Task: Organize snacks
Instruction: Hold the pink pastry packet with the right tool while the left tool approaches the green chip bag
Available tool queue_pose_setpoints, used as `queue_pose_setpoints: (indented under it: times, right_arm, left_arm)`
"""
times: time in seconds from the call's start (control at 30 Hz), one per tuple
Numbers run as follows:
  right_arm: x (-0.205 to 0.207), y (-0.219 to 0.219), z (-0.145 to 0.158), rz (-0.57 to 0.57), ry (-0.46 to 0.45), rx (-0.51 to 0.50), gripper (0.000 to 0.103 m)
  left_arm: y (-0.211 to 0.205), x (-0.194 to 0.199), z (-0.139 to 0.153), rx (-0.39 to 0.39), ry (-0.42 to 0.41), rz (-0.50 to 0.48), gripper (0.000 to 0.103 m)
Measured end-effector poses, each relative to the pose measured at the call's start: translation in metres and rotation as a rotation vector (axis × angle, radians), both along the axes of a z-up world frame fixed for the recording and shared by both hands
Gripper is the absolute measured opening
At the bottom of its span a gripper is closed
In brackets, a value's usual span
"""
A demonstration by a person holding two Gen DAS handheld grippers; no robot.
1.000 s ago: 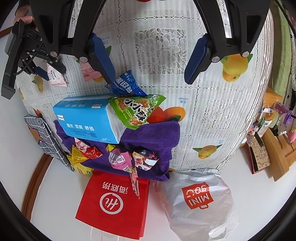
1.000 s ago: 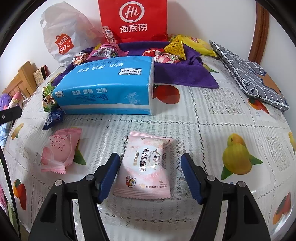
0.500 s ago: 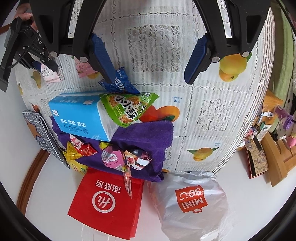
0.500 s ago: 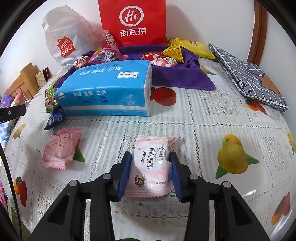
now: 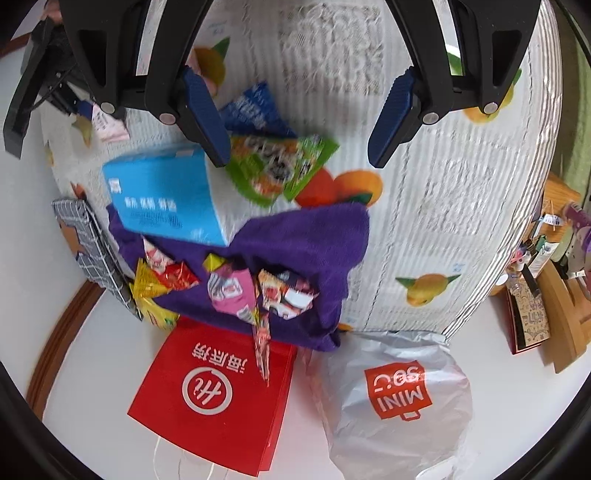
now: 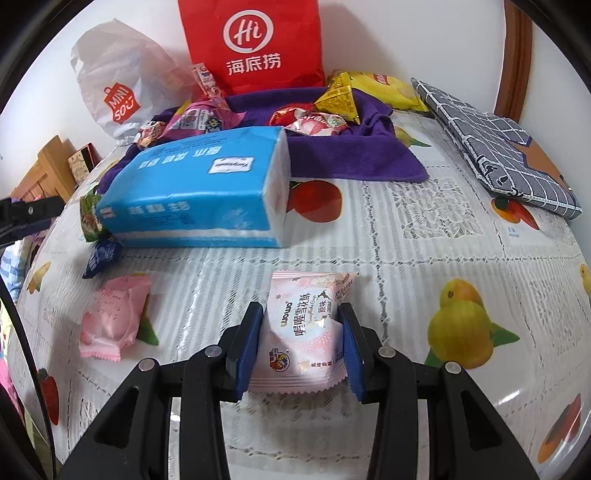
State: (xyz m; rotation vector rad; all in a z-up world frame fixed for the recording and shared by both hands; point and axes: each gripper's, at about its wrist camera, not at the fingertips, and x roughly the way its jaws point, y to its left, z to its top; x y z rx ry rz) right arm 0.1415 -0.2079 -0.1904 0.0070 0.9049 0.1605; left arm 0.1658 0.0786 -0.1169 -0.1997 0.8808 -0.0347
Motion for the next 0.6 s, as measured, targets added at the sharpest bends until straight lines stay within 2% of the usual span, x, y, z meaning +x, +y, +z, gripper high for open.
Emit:
queue_pose_setpoints:
  times: [0.3,0.47,0.6]
  right_arm:
    - [0.014,-0.014,0.000,-0.032,0.022,-0.002,0.041]
    - [0.014,-0.013,0.003,-0.036,0.014,-0.022,0.041]
    - [0.016,-0.009,0.002,-0.025,0.016,-0.025,0.041]
  left_arm:
    - [-0.008,0.043,-0.005,-0.018,0.036,0.013,0.074]
    - [-0.003,0.048,-0.018,-0.039,0.070,0.013,0.071]
    - [-0.003,0.044,-0.022,-0.021,0.081,0.002,0.071]
